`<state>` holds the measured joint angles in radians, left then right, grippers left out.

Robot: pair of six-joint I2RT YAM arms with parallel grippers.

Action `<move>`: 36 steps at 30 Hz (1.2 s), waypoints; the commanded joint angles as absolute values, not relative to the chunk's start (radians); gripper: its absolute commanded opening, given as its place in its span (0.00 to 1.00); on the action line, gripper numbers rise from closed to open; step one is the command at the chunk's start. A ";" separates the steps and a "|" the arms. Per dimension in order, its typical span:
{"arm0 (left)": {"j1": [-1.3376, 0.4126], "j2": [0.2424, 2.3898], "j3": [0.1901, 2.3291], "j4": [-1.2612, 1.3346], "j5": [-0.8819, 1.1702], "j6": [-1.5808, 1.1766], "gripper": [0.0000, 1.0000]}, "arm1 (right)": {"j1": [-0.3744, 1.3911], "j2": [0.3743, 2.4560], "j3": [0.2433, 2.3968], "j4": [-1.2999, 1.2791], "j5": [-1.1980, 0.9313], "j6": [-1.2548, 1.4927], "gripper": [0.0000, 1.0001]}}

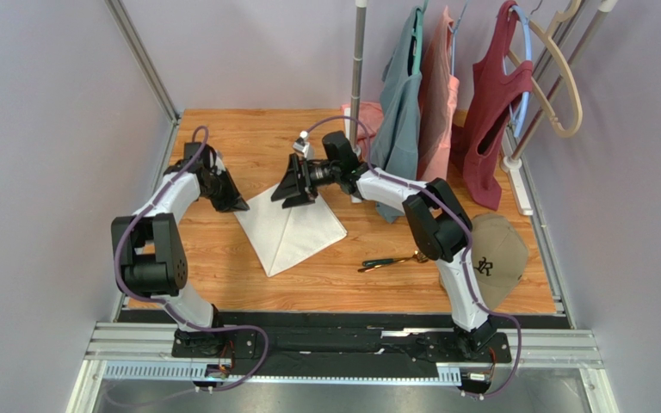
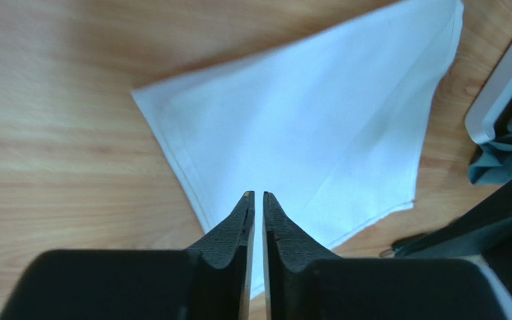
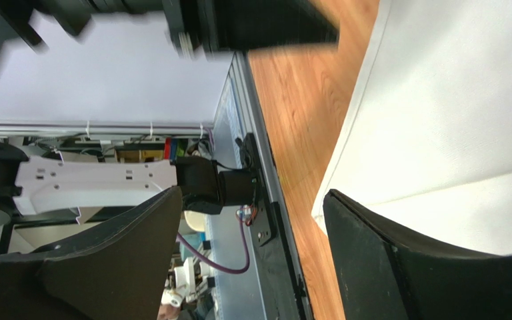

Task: Fold the napkin into a case and place the utensils inside
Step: Smooth out the upper triangle-folded napkin at the center of the board.

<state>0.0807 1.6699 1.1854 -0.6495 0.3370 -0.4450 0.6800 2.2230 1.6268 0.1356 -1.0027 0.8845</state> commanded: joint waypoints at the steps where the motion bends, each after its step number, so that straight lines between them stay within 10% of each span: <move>1: 0.025 1.530 1.023 -0.506 0.449 -0.572 0.11 | 0.650 2.298 1.744 0.172 -1.002 0.933 0.82; 15: -0.092 1.456 0.749 -0.328 0.436 -0.771 0.09 | 0.646 2.450 1.911 0.176 -1.008 0.968 0.83; 20: -0.097 1.373 0.623 -0.188 0.439 -0.818 0.34 | 0.649 2.479 1.927 0.199 -1.015 0.991 0.83; 36: -0.138 1.652 0.640 -0.239 0.413 -0.977 0.47 | 0.670 2.493 1.935 0.201 -1.025 0.979 0.83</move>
<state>-0.1280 1.5341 0.6380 -0.1688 0.4706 -0.9306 0.6525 2.4893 1.9079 0.1665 -1.0046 0.9794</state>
